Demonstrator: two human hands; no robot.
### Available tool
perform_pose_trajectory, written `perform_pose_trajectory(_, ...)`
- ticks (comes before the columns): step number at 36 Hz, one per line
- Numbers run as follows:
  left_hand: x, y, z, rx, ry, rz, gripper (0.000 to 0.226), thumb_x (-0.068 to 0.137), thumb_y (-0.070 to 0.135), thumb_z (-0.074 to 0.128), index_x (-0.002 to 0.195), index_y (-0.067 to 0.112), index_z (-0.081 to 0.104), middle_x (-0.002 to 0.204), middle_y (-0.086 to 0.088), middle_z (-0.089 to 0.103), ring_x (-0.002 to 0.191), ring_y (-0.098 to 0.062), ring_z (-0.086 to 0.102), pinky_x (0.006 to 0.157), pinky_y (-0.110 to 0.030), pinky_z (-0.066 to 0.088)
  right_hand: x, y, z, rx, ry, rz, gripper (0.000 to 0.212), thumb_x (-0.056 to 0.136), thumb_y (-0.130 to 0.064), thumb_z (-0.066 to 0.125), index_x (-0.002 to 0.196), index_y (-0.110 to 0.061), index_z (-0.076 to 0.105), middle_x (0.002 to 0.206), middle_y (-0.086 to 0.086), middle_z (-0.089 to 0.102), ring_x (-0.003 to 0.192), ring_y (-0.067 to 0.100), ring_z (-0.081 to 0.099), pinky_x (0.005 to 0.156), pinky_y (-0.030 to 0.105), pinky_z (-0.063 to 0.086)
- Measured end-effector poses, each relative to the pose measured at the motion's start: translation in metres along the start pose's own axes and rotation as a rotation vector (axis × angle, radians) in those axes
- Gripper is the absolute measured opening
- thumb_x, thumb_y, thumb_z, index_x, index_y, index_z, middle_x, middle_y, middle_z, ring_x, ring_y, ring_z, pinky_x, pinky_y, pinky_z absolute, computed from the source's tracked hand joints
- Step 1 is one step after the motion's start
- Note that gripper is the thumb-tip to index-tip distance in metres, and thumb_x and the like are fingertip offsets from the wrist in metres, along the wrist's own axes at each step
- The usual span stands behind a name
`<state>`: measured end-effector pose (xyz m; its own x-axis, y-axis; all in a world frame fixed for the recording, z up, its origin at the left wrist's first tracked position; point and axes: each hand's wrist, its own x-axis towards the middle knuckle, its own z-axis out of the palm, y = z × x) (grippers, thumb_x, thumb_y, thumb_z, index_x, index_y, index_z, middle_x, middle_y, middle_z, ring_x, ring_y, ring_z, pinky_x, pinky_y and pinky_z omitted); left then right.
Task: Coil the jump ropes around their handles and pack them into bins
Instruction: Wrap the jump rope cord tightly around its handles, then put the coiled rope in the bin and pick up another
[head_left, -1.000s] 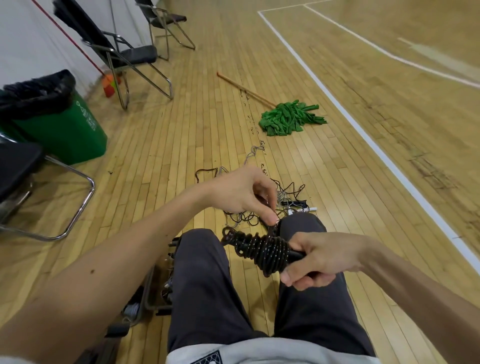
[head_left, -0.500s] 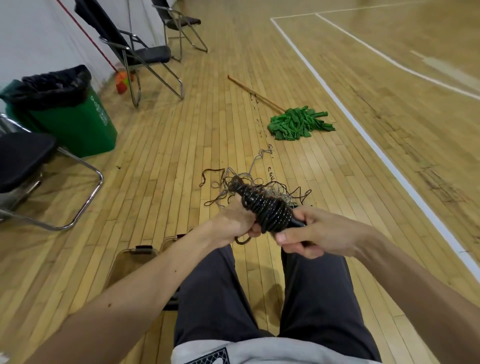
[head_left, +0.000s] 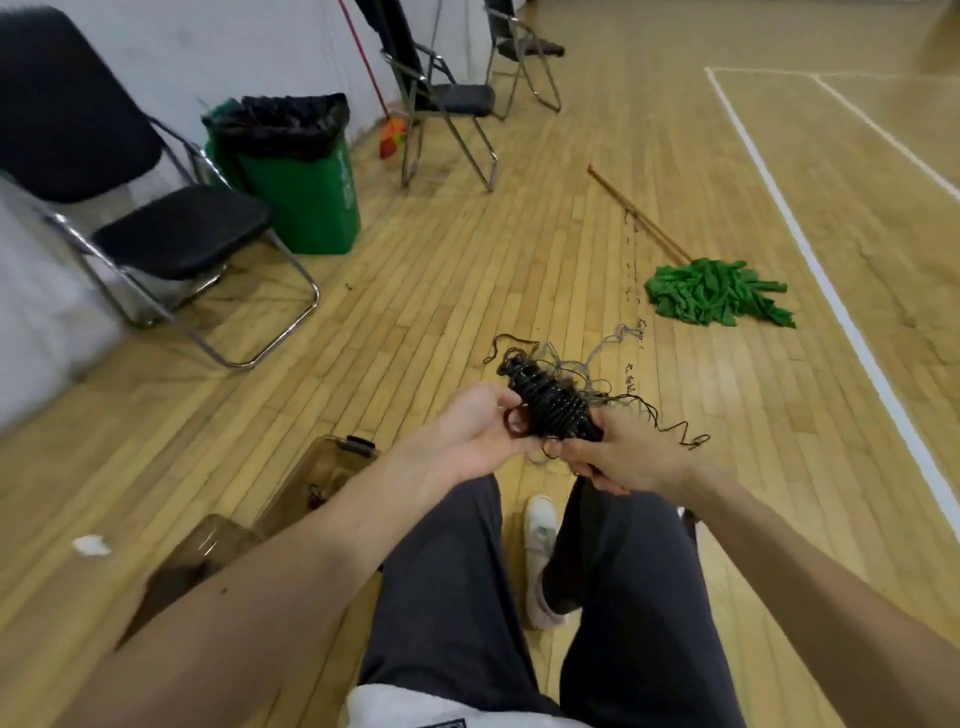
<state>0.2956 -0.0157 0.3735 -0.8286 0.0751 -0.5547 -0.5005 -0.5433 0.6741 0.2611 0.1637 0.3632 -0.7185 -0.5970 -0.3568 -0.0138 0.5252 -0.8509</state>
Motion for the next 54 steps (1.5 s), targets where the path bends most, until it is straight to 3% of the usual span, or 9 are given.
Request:
perform_pose_trajectory(4,-0.005,0.016,-0.023,-0.023,0.049,0.05,0.02,0.103,0.012,0.034,0.106,0.003,0.052,0.053,-0.005,0.062,0.045,-0.012,0.061,0.103,-0.042,0.041,0.043,-0.01,0.019,-0.093,-0.008,0.014,0.023,0.1,-0.009,0.059,0.078,-0.012,0.051,0.053,-0.003,0.051,0.039,0.012,0.042,0.039,0.023,0.035)
perform_pose_trajectory(8,0.011,0.034,-0.07,0.171,0.164,0.022,0.035,0.101,0.044,0.052,0.111,0.011,0.06,0.082,-0.004,0.067,0.094,-0.019,0.062,0.099,-0.038,0.045,0.098,-0.028,0.044,-0.384,-0.021,-0.037,0.012,0.098,-0.02,0.061,0.088,-0.016,0.056,0.074,0.002,0.06,0.062,0.016,0.057,0.055,0.028,0.044)
perform_pose_trajectory(13,0.034,0.059,-0.132,0.395,0.392,0.064,0.044,0.097,0.055,0.054,0.109,0.014,0.063,0.096,-0.003,0.064,0.076,-0.014,0.052,0.058,-0.024,0.037,0.162,-0.051,0.092,-0.667,0.028,-0.091,0.017,0.099,-0.022,0.056,0.112,-0.011,0.06,0.099,0.008,0.066,0.081,0.025,0.058,0.067,0.033,0.046)
perform_pose_trajectory(20,0.08,0.084,-0.25,0.252,0.562,0.063,0.056,0.084,0.043,0.074,0.119,0.001,0.06,0.11,-0.015,0.072,0.099,-0.024,0.072,0.092,-0.04,0.058,0.279,-0.049,0.17,-0.929,-0.104,-0.132,0.022,0.103,-0.017,0.049,0.124,-0.009,0.051,0.108,0.009,0.067,0.09,0.028,0.067,0.069,0.038,0.052)
perform_pose_trajectory(31,0.223,0.033,-0.443,0.424,0.674,-0.2,0.052,0.09,0.048,0.07,0.121,0.01,0.055,0.111,0.002,0.062,0.086,-0.011,0.063,0.061,-0.017,0.054,0.461,0.036,0.274,-0.717,-0.371,0.078,0.04,0.098,-0.053,0.056,0.091,-0.013,0.055,0.086,0.005,0.06,0.075,0.021,0.058,0.057,0.031,0.041)
perform_pose_trajectory(35,0.292,-0.003,-0.499,0.483,0.696,-0.296,0.041,0.091,0.049,0.068,0.103,0.012,0.058,0.101,-0.004,0.066,0.091,-0.018,0.066,0.059,-0.025,0.056,0.518,0.075,0.311,-0.712,-0.332,0.017,0.042,0.101,-0.032,0.058,0.136,-0.012,0.045,0.125,0.012,0.057,0.113,0.031,0.057,0.083,0.036,0.046)
perform_pose_trajectory(38,0.336,-0.033,-0.533,0.519,0.698,-0.407,0.045,0.091,0.041,0.071,0.113,0.005,0.057,0.103,-0.011,0.067,0.09,-0.025,0.068,0.072,-0.038,0.063,0.548,0.114,0.343,-0.728,-0.448,0.053,0.037,0.102,-0.016,0.054,0.137,-0.011,0.045,0.129,0.014,0.057,0.113,0.031,0.058,0.086,0.039,0.052)
perform_pose_trajectory(43,0.378,-0.076,-0.571,0.734,0.743,-0.503,0.022,0.095,0.024,0.066,0.108,0.006,0.064,0.102,-0.013,0.067,0.091,-0.03,0.066,0.08,-0.039,0.06,0.58,0.158,0.368,-0.757,-0.632,0.149,0.033,0.101,-0.006,0.047,0.134,-0.006,0.045,0.111,0.013,0.06,0.087,0.025,0.06,0.053,0.025,0.04)
perform_pose_trajectory(54,0.394,-0.089,-0.592,0.514,0.767,-0.486,0.032,0.097,0.027,0.066,0.112,0.0,0.062,0.104,-0.012,0.065,0.1,-0.028,0.064,0.082,-0.033,0.055,0.603,0.174,0.381,-0.691,-0.772,0.236,0.057,0.1,-0.009,0.05,0.153,-0.009,0.027,0.133,0.013,0.055,0.106,0.027,0.056,0.076,0.03,0.042)
